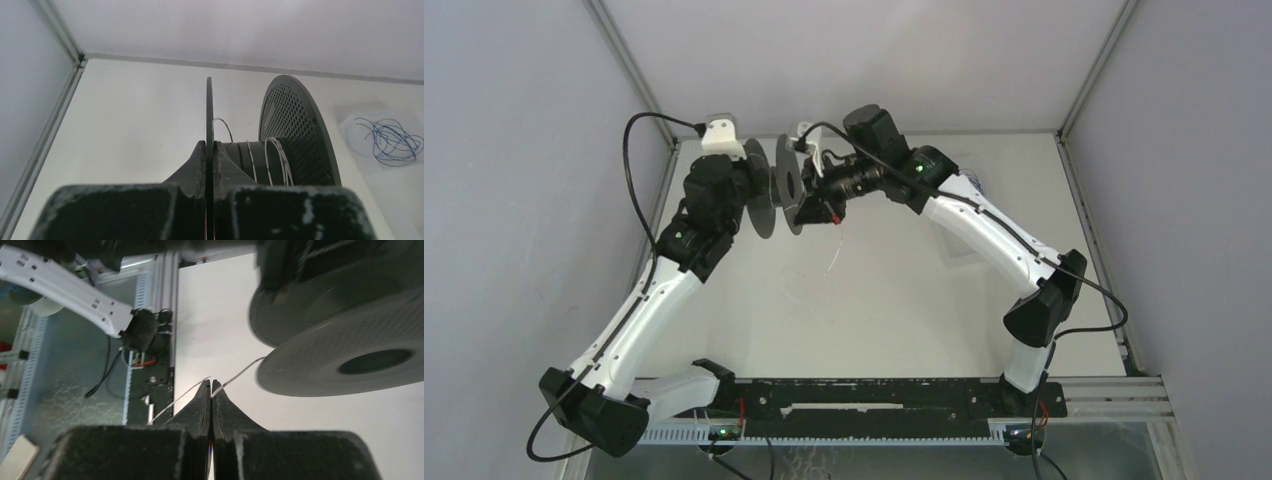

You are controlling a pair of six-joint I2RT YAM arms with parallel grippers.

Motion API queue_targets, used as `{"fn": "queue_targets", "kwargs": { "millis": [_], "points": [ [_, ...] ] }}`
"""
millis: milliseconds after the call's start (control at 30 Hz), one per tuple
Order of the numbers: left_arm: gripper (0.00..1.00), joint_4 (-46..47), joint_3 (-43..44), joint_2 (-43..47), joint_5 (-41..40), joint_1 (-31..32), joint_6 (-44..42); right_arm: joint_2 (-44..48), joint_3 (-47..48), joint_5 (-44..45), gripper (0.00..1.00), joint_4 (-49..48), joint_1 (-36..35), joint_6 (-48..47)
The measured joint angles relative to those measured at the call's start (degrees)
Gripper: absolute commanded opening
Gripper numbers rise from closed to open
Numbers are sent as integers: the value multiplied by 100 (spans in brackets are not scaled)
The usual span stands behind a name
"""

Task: Wrap the cables
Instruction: Wrap the cable around the cable reel.

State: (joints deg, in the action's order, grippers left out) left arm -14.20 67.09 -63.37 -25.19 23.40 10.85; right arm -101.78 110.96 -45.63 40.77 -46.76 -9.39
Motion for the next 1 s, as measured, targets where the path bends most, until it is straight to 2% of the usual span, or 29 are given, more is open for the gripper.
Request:
{"fn": "queue_targets", "kwargs": {
  "millis": [167,300,733,1000],
  "points": [
    [0,374,-149,61,-7,396,-424,-374,1091,518,4,380,164,57],
    [0,527,-256,103,0,564,-741,-592,1532,863,6,562,273,-22],
    [0,699,-549,201,382,863,-1541,-721,1812,1349,5,966,439,-595],
    [0,706,-553,275,868,874,-1663,-734,1803,1180,5,1036,756,-855]
  ]
}}
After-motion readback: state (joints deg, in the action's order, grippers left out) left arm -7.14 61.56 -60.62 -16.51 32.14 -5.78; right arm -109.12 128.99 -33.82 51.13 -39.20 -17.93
